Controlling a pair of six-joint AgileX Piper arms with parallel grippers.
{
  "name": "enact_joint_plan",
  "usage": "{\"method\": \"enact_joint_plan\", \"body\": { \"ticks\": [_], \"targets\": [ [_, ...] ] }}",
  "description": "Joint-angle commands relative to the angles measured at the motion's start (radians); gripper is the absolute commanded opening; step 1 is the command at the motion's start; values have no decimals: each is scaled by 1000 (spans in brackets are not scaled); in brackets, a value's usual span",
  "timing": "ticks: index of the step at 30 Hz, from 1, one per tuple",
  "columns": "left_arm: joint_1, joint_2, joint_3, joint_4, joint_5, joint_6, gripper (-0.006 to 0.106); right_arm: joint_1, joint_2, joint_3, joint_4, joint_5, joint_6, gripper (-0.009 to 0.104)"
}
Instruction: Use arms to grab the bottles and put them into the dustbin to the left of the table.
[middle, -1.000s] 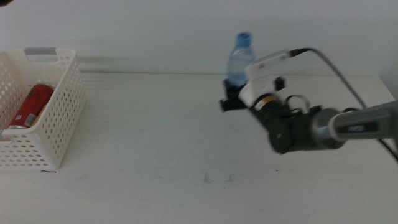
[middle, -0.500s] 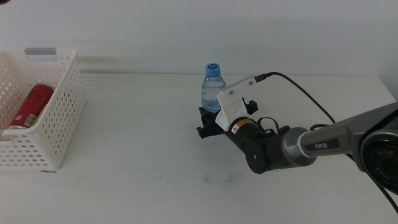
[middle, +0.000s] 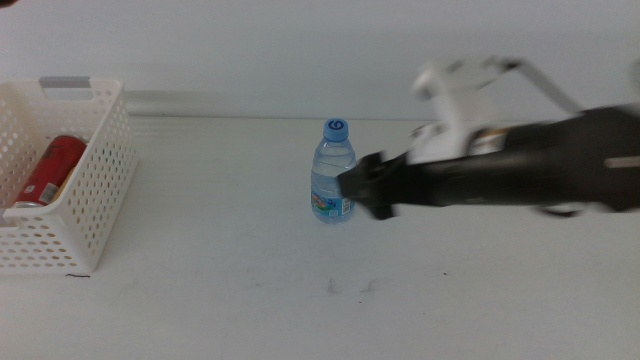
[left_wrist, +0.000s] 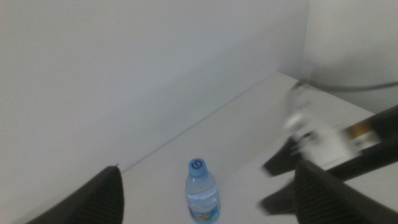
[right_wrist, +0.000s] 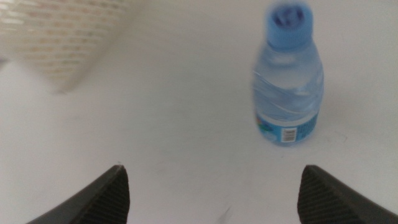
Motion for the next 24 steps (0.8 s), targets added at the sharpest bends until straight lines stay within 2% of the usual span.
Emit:
{"method": "enact_joint_plan", "body": {
  "ticks": [1, 5, 8, 11, 24],
  "targets": [
    [-7, -2, 0, -4, -12, 0, 94, 2, -169, 23, -66, 149, 31, 91],
    [-7, -2, 0, -4, -12, 0, 94, 2, -413, 23, -239, 331, 185, 91],
    [-7, -2, 0, -4, -12, 0, 94, 2, -520, 23, -390, 367, 335, 91],
    [-7, -2, 0, -4, -12, 0, 94, 2, -581, 24, -477, 367, 451, 91],
    [-7, -2, 0, -4, -13, 0, 94, 2, -672, 24, -484, 362, 448, 91]
  ]
}}
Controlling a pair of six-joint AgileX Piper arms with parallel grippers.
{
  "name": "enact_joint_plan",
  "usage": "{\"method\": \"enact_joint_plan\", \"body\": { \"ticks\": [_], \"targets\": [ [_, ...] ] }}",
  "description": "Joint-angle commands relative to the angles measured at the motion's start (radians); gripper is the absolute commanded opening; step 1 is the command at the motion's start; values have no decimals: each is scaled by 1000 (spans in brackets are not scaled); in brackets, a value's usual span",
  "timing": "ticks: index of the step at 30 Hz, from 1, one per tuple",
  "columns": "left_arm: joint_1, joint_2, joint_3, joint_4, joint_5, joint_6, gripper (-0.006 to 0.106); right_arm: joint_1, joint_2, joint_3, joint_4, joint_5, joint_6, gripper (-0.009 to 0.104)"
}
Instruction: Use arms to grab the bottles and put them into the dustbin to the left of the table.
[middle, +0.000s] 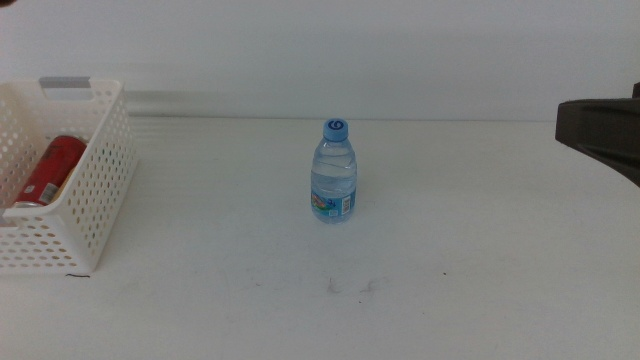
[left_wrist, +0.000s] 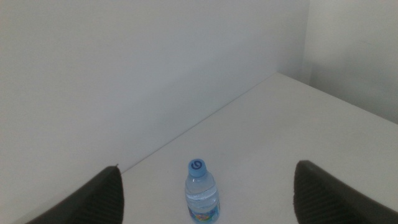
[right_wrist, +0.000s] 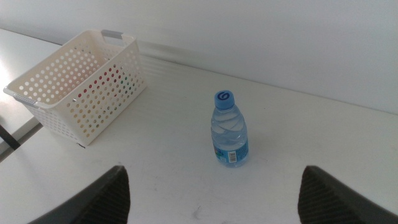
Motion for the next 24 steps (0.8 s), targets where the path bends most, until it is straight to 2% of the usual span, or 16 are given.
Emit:
{"method": "enact_joint_plan", "body": {
  "ticks": [1, 9, 13, 16, 17, 20, 23, 24],
  "targets": [
    [-7, -2, 0, -4, -13, 0, 94, 2, -5, 4, -14, -3, 0, 91],
    [-12, -12, -2, 5, -34, 0, 94, 2, -5, 4, -12, -2, 0, 91],
    [-110, -38, 201, 45, -183, 0, 94, 2, -5, 4, -1, -2, 0, 91],
    [-271, -85, 524, 126, -570, -13, 94, 2, -5, 4, 10, -2, 0, 91],
    [-335, -89, 641, 191, -732, -51, 94, 2, -5, 4, 10, -2, 0, 91],
    [-476, -50, 953, 415, -1273, -327, 94, 2, -5, 4, 8, -2, 0, 91],
    [-488, 73, 1150, 476, -1597, -522, 94, 2, -5, 4, 15, -5, 0, 91],
    [-486, 122, 1179, 464, -1635, -537, 94, 2, -5, 4, 29, -5, 0, 91]
  ]
}}
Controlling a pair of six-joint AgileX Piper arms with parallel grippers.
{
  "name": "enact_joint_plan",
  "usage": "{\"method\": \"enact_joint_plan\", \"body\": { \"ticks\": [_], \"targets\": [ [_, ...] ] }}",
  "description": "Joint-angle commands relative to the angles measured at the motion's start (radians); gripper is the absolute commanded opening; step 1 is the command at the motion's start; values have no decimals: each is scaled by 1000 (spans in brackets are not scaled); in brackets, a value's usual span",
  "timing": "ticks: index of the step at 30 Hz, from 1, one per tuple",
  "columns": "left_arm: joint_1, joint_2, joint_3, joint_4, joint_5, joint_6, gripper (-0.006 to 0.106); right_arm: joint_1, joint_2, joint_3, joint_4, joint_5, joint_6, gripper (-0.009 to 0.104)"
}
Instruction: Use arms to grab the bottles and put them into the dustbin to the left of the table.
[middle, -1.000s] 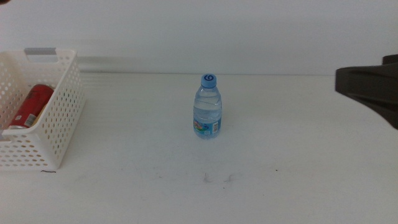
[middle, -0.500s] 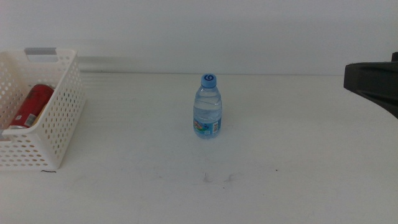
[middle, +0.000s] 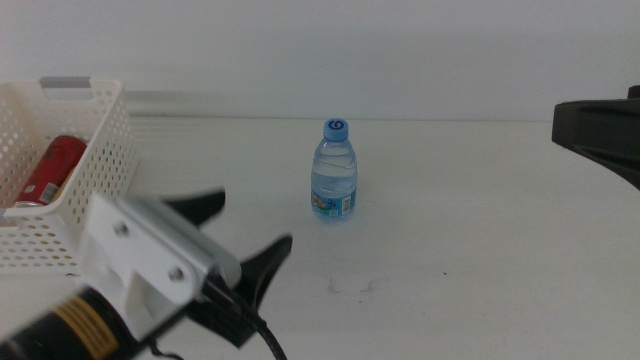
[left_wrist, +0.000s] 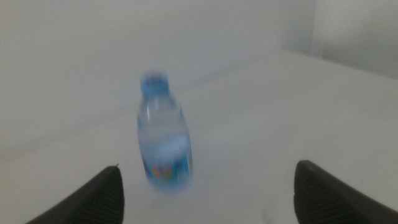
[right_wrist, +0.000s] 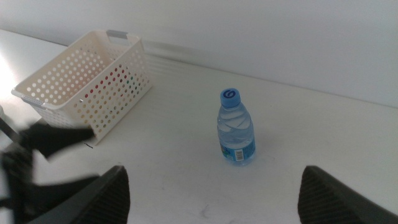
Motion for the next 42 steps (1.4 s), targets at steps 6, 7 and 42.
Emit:
{"method": "enact_joint_plan", "body": {
  "ticks": [6, 7, 42],
  "targets": [
    [-8, 295, 58, -85, -302, -71, 94, 2, -5, 4, 8, -5, -2, 91],
    [-8, 328, 53, -92, -322, -71, 94, 2, -5, 4, 8, -5, -2, 91],
    [167, 1202, -707, 176, -456, -240, 94, 2, -5, 4, 0, -5, -2, 91]
  ]
}}
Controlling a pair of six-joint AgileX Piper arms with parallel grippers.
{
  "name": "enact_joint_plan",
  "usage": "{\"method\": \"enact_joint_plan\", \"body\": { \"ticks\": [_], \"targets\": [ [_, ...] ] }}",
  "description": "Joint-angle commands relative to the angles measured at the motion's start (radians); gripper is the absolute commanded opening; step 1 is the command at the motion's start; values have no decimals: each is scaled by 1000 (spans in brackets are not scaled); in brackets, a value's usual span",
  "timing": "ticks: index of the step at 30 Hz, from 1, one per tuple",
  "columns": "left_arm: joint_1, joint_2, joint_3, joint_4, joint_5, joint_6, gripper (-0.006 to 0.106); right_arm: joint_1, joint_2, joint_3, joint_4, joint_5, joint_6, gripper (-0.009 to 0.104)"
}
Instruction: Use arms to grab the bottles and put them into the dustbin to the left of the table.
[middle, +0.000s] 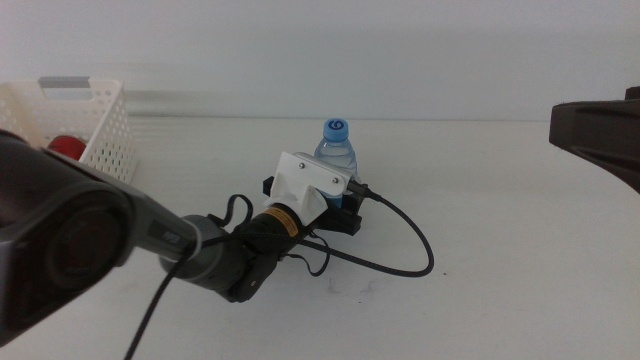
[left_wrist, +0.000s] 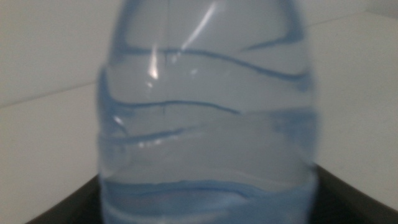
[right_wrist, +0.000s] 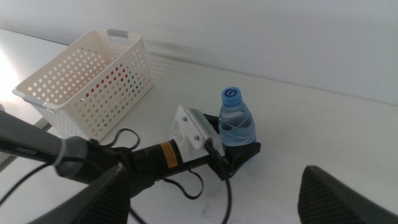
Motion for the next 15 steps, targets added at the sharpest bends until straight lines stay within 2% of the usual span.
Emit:
{"method": "enact_joint_plan", "body": {
  "ticks": [1, 6, 8, 11, 12, 15],
  "targets": [
    [1, 37, -46, -2, -14, -9, 94, 2, -5, 4, -7, -5, -2, 91],
    [1, 93, -116, -10, -10, -36, 93, 2, -5, 4, -7, -5, -2, 91],
    [1, 94, -119, -45, 11, -61, 86, 2, -5, 4, -7, -7, -2, 91],
    [3, 34, -110, -54, 127, -59, 54, 2, -5, 4, -7, -7, -2, 91],
    [3, -9, -99, -54, 205, -56, 39, 2, -5, 4, -7, -7, -2, 91],
    [1, -182, -83, -43, 637, -61, 0, 2, -5, 4, -7, -7, -2, 91]
  ]
}}
